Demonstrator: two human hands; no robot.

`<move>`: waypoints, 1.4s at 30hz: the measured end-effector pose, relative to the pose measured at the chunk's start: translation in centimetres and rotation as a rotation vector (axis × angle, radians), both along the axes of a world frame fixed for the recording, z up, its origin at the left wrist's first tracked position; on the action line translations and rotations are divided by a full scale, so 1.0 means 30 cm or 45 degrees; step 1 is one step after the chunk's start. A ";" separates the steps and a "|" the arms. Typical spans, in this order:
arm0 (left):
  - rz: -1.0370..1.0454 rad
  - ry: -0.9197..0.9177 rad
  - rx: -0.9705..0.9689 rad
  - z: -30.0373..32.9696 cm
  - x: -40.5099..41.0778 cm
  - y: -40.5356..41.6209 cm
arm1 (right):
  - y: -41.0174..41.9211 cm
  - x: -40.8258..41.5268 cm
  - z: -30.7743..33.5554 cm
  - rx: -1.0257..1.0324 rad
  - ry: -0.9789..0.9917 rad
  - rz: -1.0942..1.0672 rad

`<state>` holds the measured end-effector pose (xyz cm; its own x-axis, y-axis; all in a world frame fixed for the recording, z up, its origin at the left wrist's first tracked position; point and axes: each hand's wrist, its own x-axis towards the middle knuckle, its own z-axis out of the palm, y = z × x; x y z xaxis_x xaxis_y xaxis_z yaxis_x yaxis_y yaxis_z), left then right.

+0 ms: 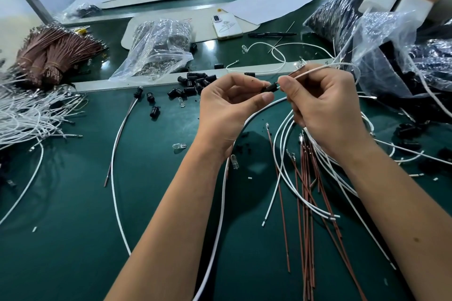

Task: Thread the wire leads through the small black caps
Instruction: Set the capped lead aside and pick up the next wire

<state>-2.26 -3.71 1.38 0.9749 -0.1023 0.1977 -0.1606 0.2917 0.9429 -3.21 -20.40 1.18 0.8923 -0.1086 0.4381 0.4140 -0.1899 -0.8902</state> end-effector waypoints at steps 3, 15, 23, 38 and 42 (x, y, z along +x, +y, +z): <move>-0.002 -0.021 0.021 -0.002 0.002 0.003 | 0.009 -0.008 0.008 -0.071 -0.044 -0.006; 0.008 0.014 0.037 -0.001 0.001 0.000 | -0.004 -0.005 0.010 0.313 0.096 0.052; -0.059 0.040 0.082 -0.008 -0.001 -0.009 | 0.001 -0.007 0.010 0.271 0.068 0.045; -0.049 0.069 0.031 -0.014 0.004 -0.012 | 0.008 -0.009 0.010 0.303 0.127 0.093; -0.012 0.035 0.009 -0.016 0.005 -0.010 | 0.012 -0.008 0.007 0.280 0.110 0.058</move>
<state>-2.11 -4.02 0.91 0.9789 -0.1130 0.1702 -0.1319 0.2862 0.9491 -3.45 -20.04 1.39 0.9316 -0.1515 0.3304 0.3384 0.0298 -0.9405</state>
